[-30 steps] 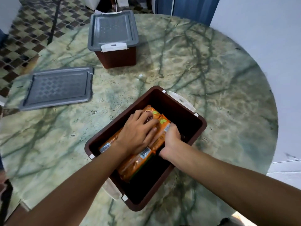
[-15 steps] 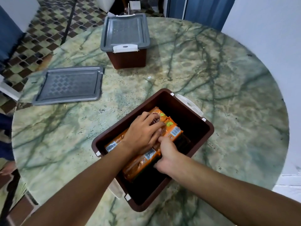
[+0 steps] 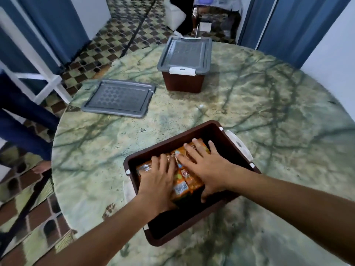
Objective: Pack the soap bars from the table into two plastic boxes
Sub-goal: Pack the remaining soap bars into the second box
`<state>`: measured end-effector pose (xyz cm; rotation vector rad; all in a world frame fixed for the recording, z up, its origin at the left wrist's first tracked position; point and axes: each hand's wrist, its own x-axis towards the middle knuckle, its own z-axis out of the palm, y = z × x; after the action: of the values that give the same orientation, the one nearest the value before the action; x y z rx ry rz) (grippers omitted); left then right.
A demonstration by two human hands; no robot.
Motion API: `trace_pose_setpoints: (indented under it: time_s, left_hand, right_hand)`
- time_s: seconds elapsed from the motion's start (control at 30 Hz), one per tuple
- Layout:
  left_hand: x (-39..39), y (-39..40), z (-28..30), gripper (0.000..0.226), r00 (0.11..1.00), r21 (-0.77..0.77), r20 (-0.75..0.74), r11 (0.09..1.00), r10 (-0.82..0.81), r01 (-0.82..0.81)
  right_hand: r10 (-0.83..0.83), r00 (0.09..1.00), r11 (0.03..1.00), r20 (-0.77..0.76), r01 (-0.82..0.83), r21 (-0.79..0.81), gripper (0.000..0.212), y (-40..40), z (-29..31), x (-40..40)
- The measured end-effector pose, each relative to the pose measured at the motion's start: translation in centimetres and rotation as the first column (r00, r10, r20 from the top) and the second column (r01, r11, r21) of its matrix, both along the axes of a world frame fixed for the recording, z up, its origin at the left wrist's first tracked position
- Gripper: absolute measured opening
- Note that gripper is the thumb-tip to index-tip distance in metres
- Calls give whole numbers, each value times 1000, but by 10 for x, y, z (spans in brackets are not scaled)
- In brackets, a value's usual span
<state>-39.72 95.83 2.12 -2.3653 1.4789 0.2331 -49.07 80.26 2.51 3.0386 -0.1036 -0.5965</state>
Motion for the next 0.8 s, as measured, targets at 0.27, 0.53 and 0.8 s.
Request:
trace_pose_setpoints:
  time_s: [0.27,0.53,0.8]
  left_hand:
    - [0,0,7,112,995,-9,-96,999,35,-36]
    - [18,71,23,29,548,-530,-728,169,412,-831]
    - [5,67,-24,46,-331,335,-942,-175,-51,-926]
  right_hand:
    - [2,1000,1000,-30,-1,30,116,15,-5,14]
    - [-682,626,647,378,275,711,40,-89,54,4]
    - [-823,420,-89,-382,568,818,47,-102,13,-28]
